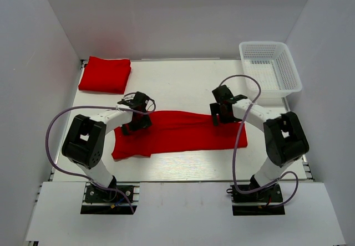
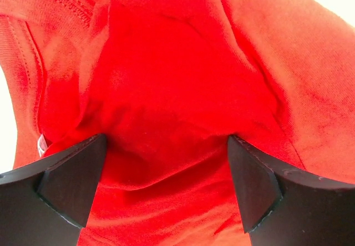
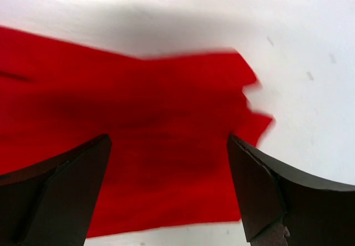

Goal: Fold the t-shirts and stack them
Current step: Fold the other side of the tshirt into a rectangle

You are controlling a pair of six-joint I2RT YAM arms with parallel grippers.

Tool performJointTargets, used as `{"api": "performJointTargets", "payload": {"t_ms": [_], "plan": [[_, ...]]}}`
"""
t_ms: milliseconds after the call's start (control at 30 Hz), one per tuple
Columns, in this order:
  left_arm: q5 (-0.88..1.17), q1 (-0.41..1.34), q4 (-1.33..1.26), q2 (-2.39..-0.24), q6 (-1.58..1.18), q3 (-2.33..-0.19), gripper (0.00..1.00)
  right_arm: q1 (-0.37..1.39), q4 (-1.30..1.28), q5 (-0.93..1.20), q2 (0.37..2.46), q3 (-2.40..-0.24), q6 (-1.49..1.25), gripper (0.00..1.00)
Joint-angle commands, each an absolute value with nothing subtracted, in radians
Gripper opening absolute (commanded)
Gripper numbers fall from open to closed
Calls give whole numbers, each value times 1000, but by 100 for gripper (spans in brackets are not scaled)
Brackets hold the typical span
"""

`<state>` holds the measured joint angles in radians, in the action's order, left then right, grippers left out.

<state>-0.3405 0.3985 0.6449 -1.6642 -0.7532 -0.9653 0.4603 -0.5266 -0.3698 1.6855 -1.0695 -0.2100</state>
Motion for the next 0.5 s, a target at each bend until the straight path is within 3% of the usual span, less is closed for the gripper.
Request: {"api": "performJointTargets", "payload": {"t_ms": [0,200,467], "plan": [[-399,367,678,-1720,-726,-948,100,434,-583,-477,1593,-997,-319,90],[-399,345,699,-1729,-726,-957,100,402,-548,-388,1503,-907,-362,90],[-390,345,678,-1698,-704,-946,100,373,-361,-140,1425,-1001,-290,90]]}}
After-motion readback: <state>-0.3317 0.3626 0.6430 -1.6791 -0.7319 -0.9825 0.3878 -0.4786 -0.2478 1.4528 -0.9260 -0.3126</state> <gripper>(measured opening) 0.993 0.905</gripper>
